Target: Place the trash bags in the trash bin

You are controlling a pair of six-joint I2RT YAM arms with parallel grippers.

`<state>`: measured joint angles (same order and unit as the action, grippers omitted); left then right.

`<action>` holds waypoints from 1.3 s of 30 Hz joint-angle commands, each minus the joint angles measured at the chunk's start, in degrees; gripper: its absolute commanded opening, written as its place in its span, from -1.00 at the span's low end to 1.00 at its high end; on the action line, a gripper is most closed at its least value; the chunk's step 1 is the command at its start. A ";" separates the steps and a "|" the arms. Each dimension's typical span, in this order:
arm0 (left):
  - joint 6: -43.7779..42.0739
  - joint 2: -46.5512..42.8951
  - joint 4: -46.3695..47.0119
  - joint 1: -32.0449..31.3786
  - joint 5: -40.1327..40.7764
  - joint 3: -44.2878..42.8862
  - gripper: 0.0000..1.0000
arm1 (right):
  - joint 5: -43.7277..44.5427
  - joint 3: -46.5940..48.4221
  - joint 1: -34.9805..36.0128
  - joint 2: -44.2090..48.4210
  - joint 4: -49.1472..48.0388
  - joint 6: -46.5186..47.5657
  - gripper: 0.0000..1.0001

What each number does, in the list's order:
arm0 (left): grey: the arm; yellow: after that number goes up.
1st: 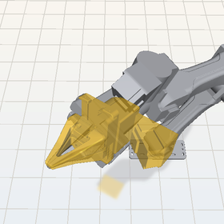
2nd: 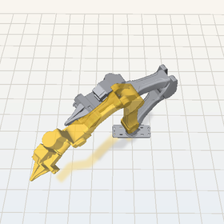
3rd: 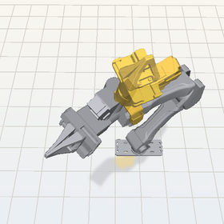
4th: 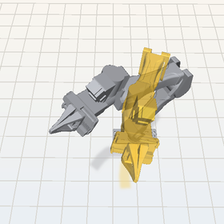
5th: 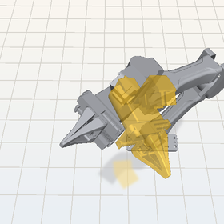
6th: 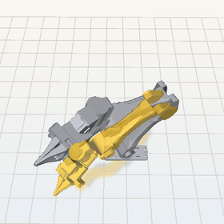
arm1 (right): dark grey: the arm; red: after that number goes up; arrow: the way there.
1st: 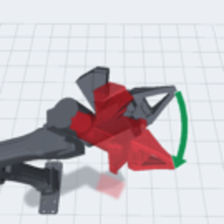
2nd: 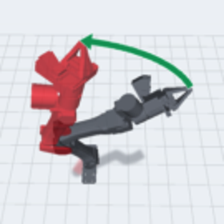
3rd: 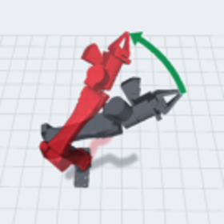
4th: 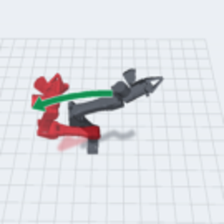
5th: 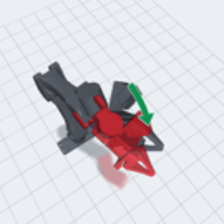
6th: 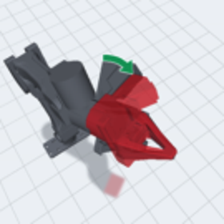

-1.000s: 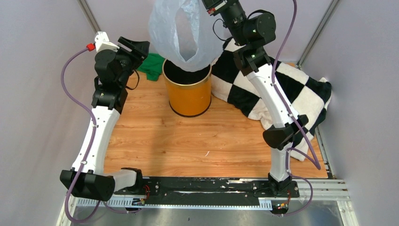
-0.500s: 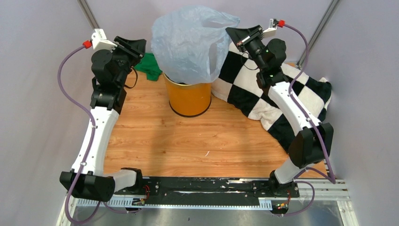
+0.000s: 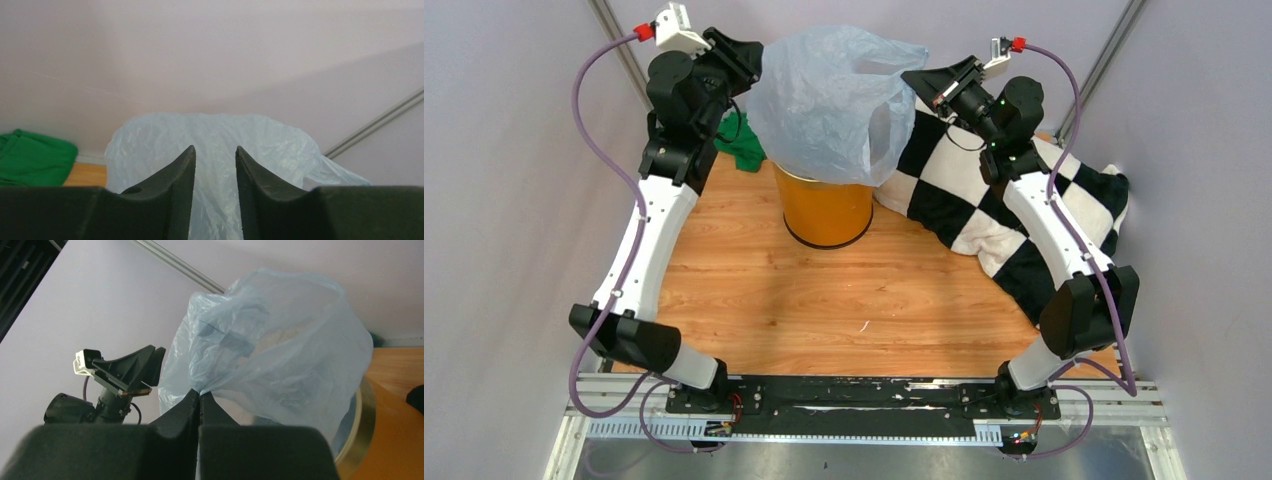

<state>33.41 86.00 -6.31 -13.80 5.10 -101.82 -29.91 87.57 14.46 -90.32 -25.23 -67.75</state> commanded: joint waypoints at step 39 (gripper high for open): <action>-6.25 3.44 -11.24 -9.41 11.24 4.18 -0.27 | -6.52 30.45 3.09 -12.73 22.57 22.24 -1.00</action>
<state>30.72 92.60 -17.10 -23.73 12.45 -96.47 -34.54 113.91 15.99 -103.02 -1.45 -45.95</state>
